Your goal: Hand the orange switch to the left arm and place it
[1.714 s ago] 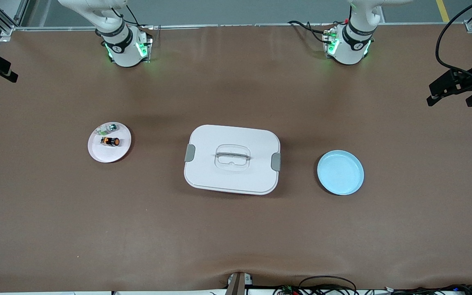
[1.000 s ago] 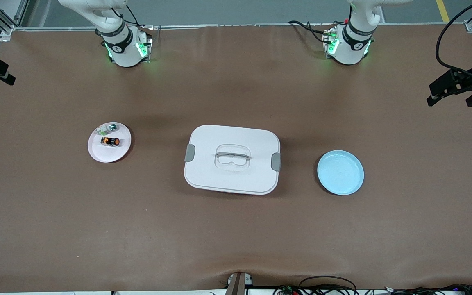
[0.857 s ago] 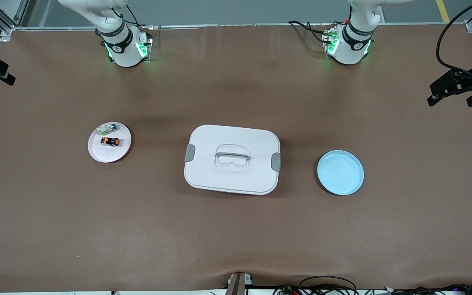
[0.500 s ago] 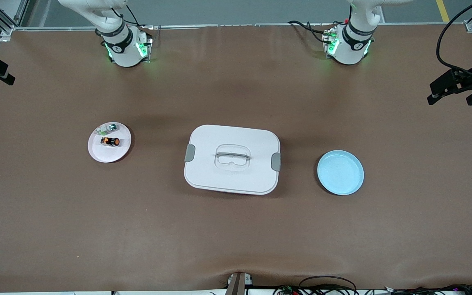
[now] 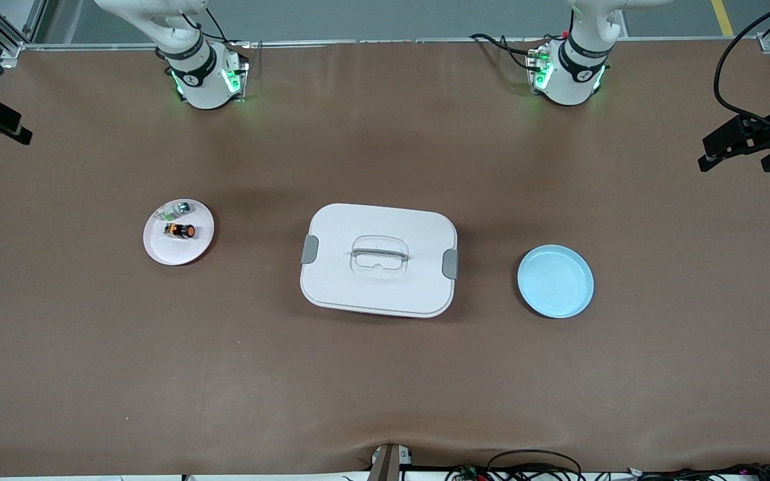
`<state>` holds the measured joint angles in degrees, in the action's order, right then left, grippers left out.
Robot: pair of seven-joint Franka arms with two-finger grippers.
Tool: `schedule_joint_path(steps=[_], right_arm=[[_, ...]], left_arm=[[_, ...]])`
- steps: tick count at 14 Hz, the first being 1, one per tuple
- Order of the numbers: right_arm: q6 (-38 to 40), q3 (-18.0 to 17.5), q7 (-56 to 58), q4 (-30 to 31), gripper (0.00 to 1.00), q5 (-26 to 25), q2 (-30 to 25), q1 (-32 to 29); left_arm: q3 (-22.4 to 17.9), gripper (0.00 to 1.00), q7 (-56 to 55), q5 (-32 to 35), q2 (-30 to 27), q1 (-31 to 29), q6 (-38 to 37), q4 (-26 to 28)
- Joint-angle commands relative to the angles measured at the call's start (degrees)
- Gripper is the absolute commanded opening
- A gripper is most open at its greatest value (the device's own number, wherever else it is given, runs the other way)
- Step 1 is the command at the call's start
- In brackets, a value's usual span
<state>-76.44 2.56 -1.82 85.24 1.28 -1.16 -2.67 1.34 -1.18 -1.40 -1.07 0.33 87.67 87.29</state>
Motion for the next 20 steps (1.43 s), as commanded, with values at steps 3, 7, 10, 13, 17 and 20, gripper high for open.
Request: schedule_joint_path(steps=[3,7,10,13,17,20], right_arm=[[0.6,-0.6,9.3,-0.6,1.00,-0.5,3.3,-1.1],[0.3,-0.5,10.1,-1.0,1.00,-0.7,9.5,-1.9],[-0.9,-0.5,10.1,-1.2,1.00,-0.5,16.5,-2.8],[-5.9,-0.6,10.9,-1.3,1.00,0.0,17.2,-4.4],[-11.2,-0.6,11.9,3.4,1.00,2.3,17.1,-5.0],[-19.7,-0.6,5.1,13.9,1.00,4.8,13.6,-4.6]], left_arm=[[-0.1,1.00,0.0,0.3,2.0,0.0,-0.7,-2.4],[-0.1,1.00,0.1,0.3,2.1,0.0,-0.7,-3.2],[0.0,1.00,0.1,0.3,2.1,0.1,-0.6,-3.2],[-0.1,1.00,0.1,0.3,2.7,0.0,-0.6,-3.2],[0.0,1.00,0.1,0.5,2.8,0.1,-0.6,-3.2],[0.0,1.00,0.1,0.5,2.8,-0.1,-0.6,-3.2]])
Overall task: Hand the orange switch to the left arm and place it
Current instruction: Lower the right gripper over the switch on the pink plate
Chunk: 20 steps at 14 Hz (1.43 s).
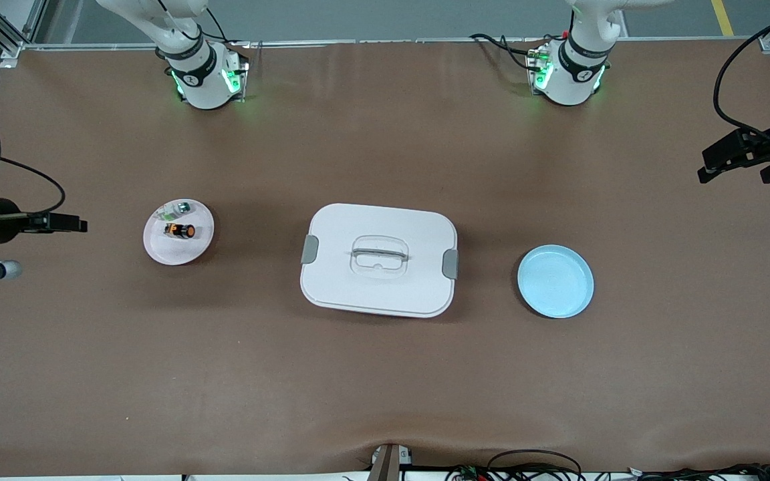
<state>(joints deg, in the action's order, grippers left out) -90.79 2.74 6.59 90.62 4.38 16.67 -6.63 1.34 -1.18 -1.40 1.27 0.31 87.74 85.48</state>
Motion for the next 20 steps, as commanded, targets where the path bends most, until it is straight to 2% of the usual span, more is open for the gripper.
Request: schedule_joint_path(steps=[1,4,9,11,15,20], right_arm=[[-9.5,-0.9,-4.2,12.9,1.00,1.9,-5.8,-0.5],[-21.6,-1.1,-7.3,23.8,1.00,3.4,-8.0,0.0],[-38.9,-1.2,-9.0,36.5,1.00,4.1,-7.8,0.3],[-42.6,-1.2,-9.9,39.3,1.00,6.1,-7.8,2.1],[-48.7,-1.1,-11.1,42.6,1.00,6.3,-7.4,4.6],[-50.4,-1.1,-10.0,44.6,1.00,5.6,-7.4,6.8]], left_arm=[[0.0,1.00,0.1,0.4,0.5,0.0,-0.6,-1.4],[0.0,1.00,0.1,0.4,0.5,0.0,-0.6,-1.4],[0.0,1.00,0.0,0.3,0.5,0.0,-0.6,-1.4],[-0.1,1.00,0.0,0.3,0.5,0.0,-0.6,-1.5],[-0.1,1.00,0.1,0.4,0.8,0.0,-0.1,-1.5],[-0.1,1.00,0.0,0.4,0.9,-0.1,0.1,-1.5]])
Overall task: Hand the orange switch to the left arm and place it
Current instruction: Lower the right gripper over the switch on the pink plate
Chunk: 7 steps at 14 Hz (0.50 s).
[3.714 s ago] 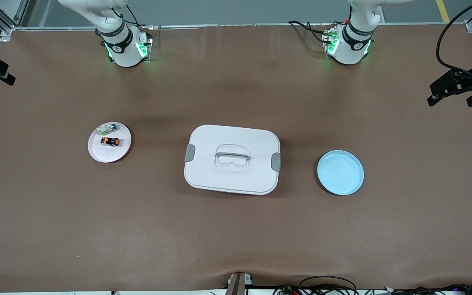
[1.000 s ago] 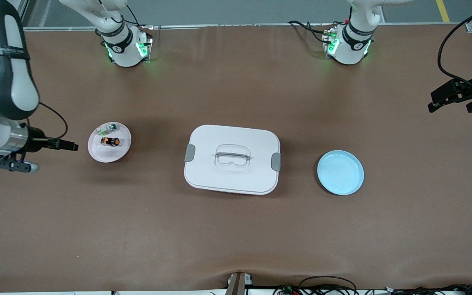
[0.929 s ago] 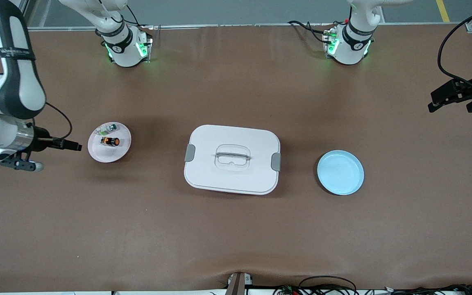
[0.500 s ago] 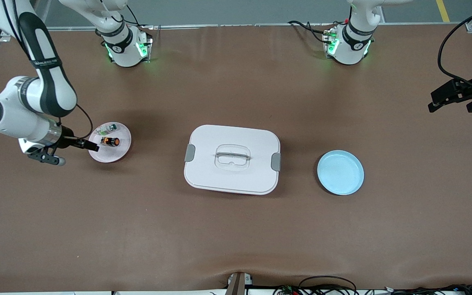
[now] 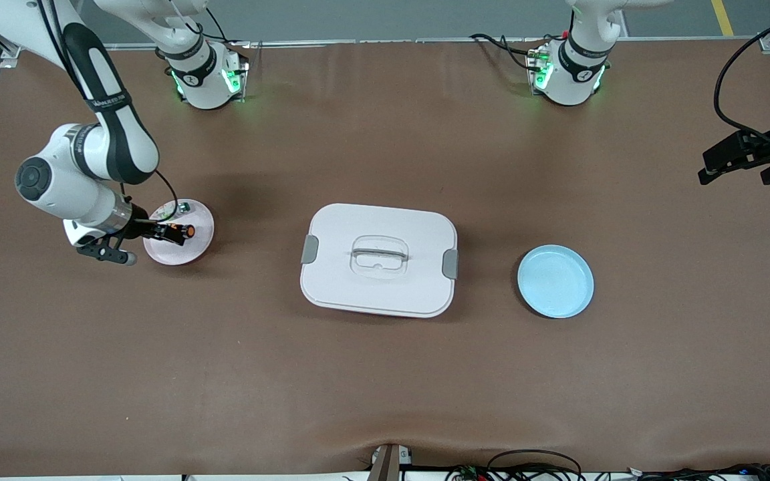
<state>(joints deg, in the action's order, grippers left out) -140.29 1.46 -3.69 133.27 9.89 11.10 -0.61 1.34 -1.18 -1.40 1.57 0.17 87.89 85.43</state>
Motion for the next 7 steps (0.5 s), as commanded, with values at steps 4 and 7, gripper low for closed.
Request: schedule_joint_path(steps=[4,7], right_arm=[[-1.6,0.4,5.6,2.3,1.00,-1.1,-1.1,-0.8],[-6.6,0.4,5.9,5.3,1.00,-1.1,-0.7,-1.6]], left_arm=[[-0.1,1.00,0.0,0.4,0.6,0.0,0.0,-1.4],[-0.1,1.00,0.0,0.4,0.7,0.0,0.1,-1.4]])
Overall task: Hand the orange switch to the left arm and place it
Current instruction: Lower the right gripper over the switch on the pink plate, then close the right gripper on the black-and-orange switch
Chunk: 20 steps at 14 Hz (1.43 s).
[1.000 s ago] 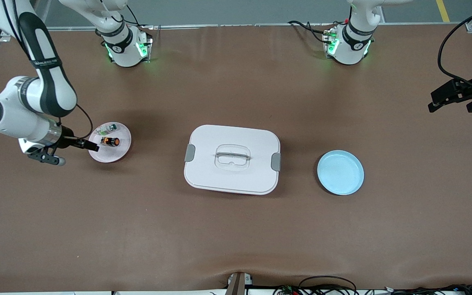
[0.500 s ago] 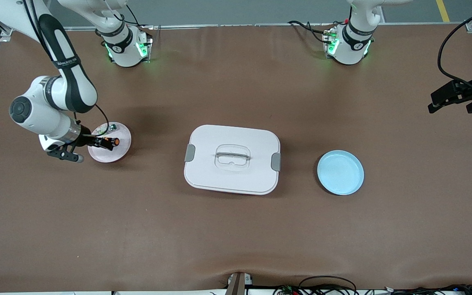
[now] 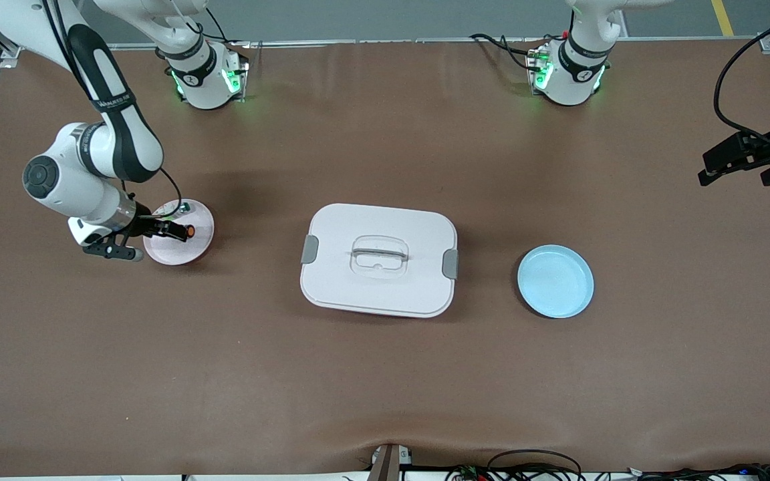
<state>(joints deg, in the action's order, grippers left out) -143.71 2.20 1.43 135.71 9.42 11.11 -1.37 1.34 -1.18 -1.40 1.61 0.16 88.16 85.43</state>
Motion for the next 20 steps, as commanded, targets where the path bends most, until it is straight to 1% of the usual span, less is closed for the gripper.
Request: schedule_joint_path(steps=[1,6,12,20], right_arm=[[-4.4,-0.4,0.8,3.5,1.00,-0.6,-0.3,-1.0],[-5.4,-0.5,0.9,4.4,1.00,-0.5,0.9,-2.1],[-5.5,-0.7,0.8,4.4,1.00,0.2,3.0,-2.0],[-5.5,-0.8,0.9,4.4,1.00,0.4,4.0,-1.5]], left_arm=[[-0.1,1.00,0.0,0.4,0.7,0.0,-0.1,-1.4],[-0.1,1.00,0.0,0.4,0.7,0.0,-0.1,-1.4],[-0.1,1.00,0.0,0.4,0.7,0.0,-0.1,-1.4],[-0.1,1.00,0.0,0.4,0.8,0.0,-0.1,-1.3]])
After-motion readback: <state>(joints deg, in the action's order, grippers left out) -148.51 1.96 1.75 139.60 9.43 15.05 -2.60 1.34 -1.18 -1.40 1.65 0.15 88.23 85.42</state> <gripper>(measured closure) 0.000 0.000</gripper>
